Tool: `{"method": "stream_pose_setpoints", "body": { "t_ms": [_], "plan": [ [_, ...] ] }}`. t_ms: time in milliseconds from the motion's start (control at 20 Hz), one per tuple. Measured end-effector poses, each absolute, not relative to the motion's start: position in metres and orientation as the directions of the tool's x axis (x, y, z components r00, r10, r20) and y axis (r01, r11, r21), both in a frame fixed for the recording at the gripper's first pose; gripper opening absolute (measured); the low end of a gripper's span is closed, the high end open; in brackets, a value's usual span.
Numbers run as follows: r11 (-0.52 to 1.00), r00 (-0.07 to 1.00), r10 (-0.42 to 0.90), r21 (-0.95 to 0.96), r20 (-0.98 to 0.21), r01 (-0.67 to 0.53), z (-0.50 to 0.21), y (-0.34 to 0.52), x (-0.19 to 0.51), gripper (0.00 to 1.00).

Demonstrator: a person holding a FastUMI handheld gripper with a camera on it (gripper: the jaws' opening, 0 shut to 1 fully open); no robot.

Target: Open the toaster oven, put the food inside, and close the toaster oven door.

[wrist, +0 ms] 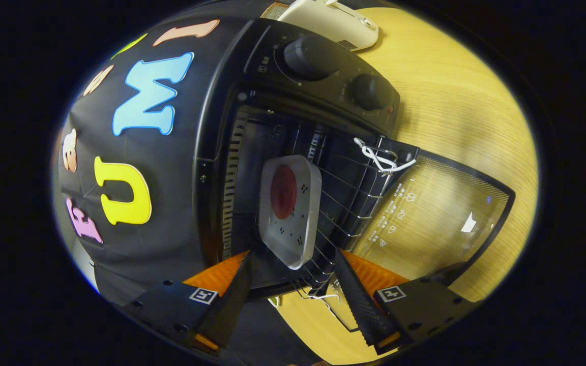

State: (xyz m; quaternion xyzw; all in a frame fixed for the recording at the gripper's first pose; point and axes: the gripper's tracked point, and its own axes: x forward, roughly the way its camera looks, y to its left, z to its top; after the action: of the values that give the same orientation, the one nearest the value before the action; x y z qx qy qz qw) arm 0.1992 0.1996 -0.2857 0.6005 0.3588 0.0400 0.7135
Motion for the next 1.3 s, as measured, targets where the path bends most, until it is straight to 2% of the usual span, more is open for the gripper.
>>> {"method": "stream_pose_setpoints", "body": {
  "t_ms": [200,450,800,1050,1300],
  "plan": [
    [0.394,0.682,0.533,0.861,-0.5,0.322,-0.288,0.209,0.153,0.98],
    [0.583,0.602,0.602,0.804,-0.525,0.117,-0.283,0.222,0.098,0.98],
    [0.803,0.573,0.544,0.579,-0.613,-0.144,-0.284,0.205,0.061,0.98],
    [0.911,0.517,0.409,0.368,-0.752,-0.186,-0.317,0.181,0.044,0.98],
    [0.957,0.524,0.289,0.235,-0.801,-0.169,-0.337,0.156,0.053,0.98]
  ]
}}
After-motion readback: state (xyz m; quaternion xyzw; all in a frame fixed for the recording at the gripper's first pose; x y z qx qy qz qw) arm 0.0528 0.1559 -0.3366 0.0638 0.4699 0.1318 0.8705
